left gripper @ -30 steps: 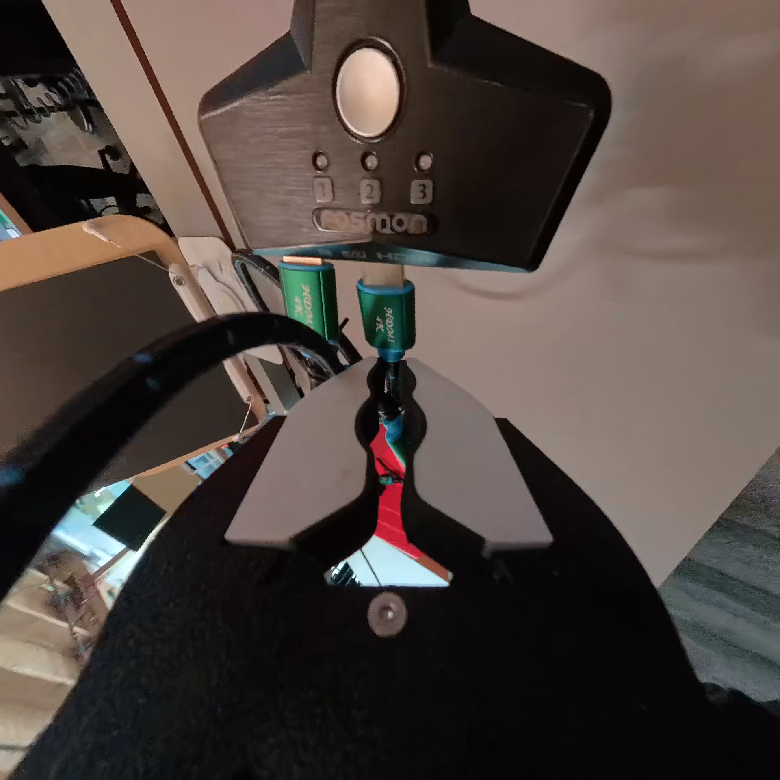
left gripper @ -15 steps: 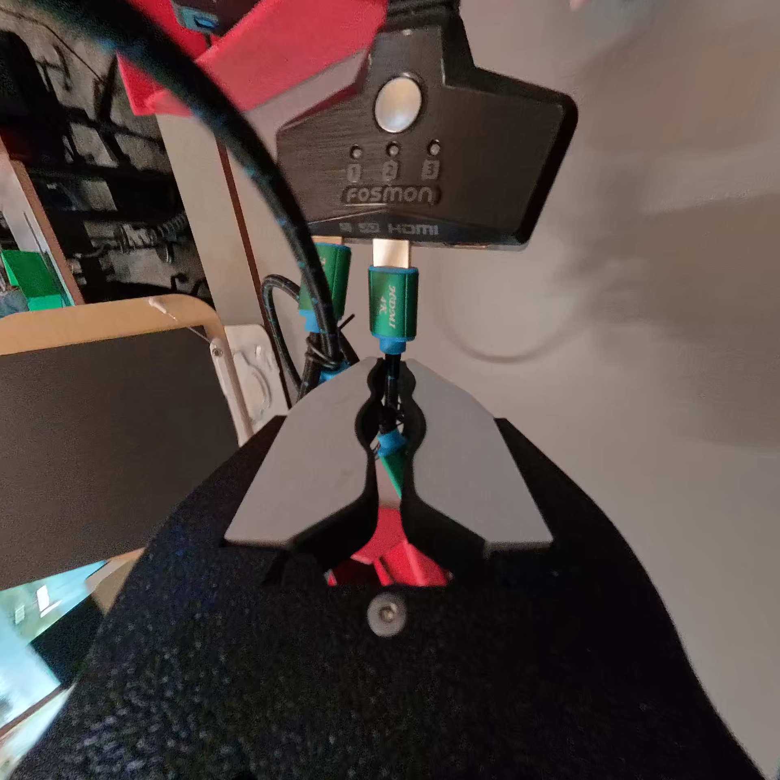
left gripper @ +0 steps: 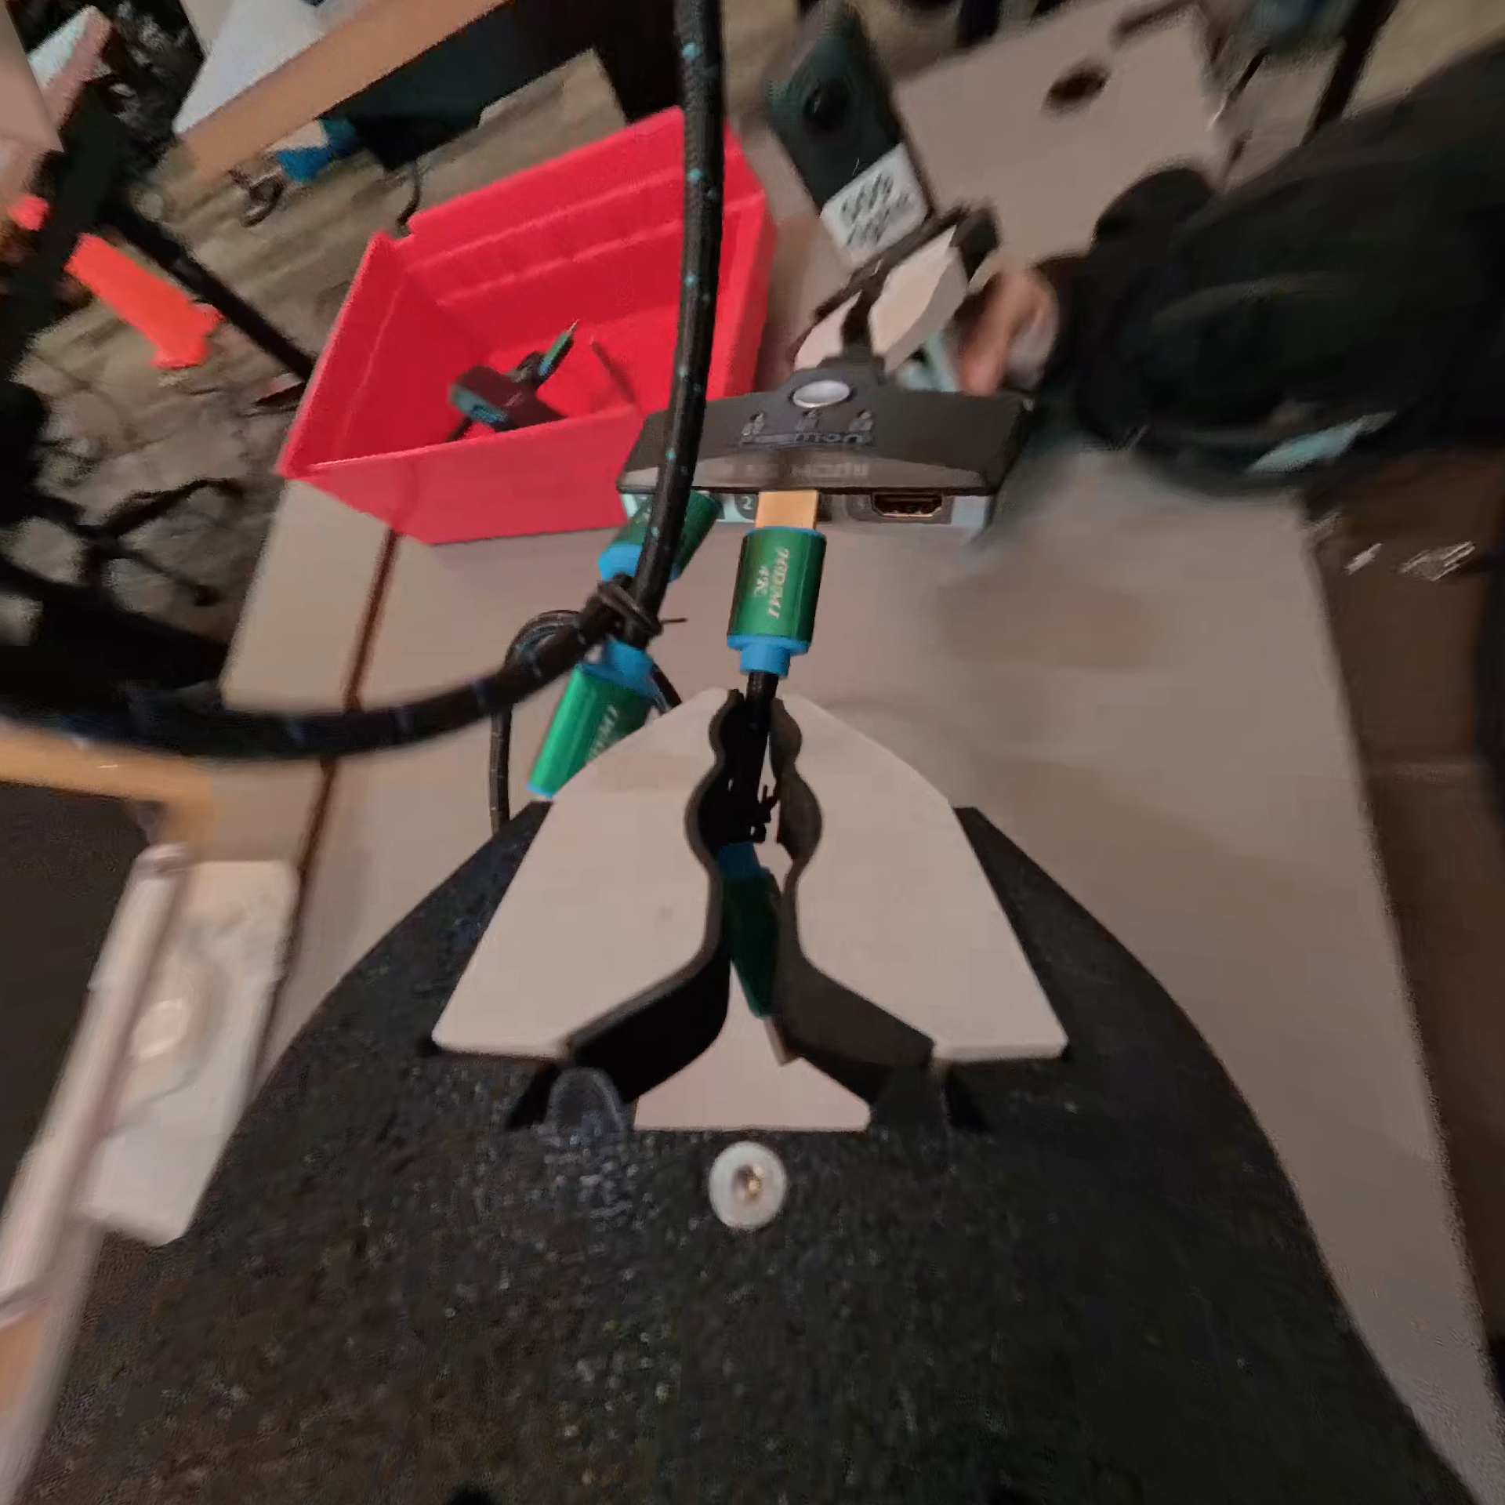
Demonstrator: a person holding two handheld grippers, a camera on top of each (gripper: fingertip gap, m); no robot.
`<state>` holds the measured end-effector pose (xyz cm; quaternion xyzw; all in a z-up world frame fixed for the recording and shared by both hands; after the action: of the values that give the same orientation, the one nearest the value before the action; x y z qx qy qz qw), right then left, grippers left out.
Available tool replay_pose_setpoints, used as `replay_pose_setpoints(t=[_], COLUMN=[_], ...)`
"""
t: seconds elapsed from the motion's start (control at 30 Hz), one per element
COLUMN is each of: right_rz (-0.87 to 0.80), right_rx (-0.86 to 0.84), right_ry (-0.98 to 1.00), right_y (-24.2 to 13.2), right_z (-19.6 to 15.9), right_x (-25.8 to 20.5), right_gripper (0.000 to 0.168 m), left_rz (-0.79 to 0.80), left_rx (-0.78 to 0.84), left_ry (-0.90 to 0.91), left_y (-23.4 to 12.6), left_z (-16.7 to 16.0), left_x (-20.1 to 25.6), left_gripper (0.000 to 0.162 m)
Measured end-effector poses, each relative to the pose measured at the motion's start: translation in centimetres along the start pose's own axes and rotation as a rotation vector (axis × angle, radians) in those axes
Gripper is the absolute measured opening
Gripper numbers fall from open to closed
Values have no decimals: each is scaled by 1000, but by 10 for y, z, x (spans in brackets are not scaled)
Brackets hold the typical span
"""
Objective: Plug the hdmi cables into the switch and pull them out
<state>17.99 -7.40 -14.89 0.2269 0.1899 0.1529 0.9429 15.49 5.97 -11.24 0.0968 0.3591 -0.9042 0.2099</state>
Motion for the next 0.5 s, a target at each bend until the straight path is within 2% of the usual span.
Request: replay_pose_setpoints(t=[0.03,0.13,0.2,0.4,0.5], right_rz=[9,26,30,5,4], right_rx=[-12,-49,-44,14,57], right_ry=[-4,-18,-24,-22,-7], right_y=[1,7,7,0,-3], right_z=[-2,-8,-7,3,10], right_x=[-2,-5,-6,-2,-1], right_gripper=[7,7,7,7,7], left_rz=[-44,-159,-157,63,118], left_rx=[57,278,316,-57,-277], left_ry=[-61,-198,-214,1,131], left_y=[1,1,3,17,19], left_z=[1,14,13,-28,-47], left_x=[3,10,8,1,4], left_gripper=[5,5,6,5,5])
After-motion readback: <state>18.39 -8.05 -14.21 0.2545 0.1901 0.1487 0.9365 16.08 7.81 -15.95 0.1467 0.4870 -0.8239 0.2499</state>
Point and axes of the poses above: each gripper's, where its closed fingertips meet, y out along the fingers, z out of its top, x = y × z across the jaws, the point moved 1 cm from there along -y, back along the fingers, and after that the axes turned 4 degrees about -z, right-handed, at the moved point
